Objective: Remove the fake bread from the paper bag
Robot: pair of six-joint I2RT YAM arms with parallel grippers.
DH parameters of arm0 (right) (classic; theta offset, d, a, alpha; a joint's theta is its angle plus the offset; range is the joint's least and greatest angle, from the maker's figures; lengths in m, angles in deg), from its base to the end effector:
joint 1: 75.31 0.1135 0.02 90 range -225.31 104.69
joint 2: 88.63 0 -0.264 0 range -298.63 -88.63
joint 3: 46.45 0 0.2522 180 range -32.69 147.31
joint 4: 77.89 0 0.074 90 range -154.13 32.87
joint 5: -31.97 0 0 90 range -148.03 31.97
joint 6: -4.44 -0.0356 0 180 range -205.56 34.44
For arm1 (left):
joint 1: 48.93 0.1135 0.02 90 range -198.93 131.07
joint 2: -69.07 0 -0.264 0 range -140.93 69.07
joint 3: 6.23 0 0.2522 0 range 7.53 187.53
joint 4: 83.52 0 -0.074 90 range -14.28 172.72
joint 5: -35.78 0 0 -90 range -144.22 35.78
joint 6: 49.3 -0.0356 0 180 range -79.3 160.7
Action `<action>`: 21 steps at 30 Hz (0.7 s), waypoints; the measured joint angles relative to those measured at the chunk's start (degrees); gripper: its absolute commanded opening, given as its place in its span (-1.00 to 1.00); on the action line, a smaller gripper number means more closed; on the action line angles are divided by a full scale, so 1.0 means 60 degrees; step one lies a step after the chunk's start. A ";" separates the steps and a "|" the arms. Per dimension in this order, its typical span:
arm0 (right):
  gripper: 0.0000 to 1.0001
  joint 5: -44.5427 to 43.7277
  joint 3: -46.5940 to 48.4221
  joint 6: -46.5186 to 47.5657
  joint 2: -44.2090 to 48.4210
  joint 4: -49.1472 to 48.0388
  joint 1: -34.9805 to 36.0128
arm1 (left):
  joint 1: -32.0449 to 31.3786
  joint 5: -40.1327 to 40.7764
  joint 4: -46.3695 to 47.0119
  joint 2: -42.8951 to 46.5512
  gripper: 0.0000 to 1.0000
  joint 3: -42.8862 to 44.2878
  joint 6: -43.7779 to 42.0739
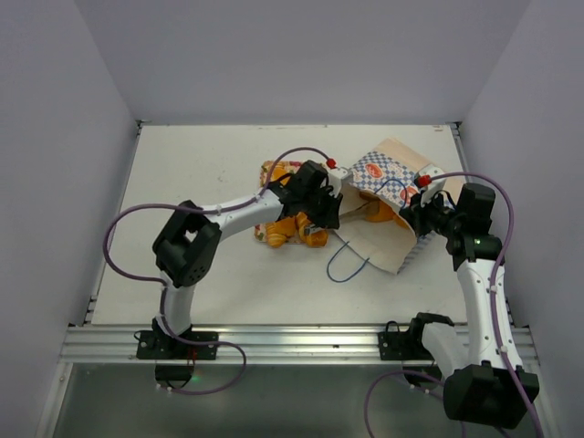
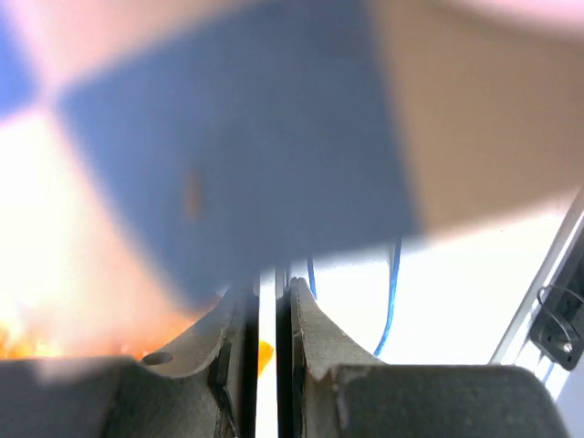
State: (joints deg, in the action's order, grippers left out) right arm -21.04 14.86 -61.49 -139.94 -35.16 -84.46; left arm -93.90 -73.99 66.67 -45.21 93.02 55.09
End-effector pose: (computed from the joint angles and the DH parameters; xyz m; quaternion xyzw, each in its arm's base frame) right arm 0.1905 -0.0090 0.3080 -0.2588 0.8056 0.1369 0.5151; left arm 0.3087 -0.3254 0.2129 0.3035 0.8601 -0.3250 0.2502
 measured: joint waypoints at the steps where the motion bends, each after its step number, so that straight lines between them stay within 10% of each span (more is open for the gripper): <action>1: -1.00 0.0000 0.0000 -0.0004 0.0000 -0.0004 -0.0007 | 0.0000 -0.0004 -0.0022 0.0120 -1.00 -0.0102 0.0000; 21: -1.00 -0.0838 0.0000 -0.0699 0.0299 -0.0353 -0.0219 | 0.0004 -0.0073 -0.0543 0.5009 -1.00 -0.4182 0.0219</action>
State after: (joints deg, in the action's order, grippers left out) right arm -26.06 14.86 -65.68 -138.15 -37.28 -85.77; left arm -93.88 -74.42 63.41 -15.15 67.93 56.40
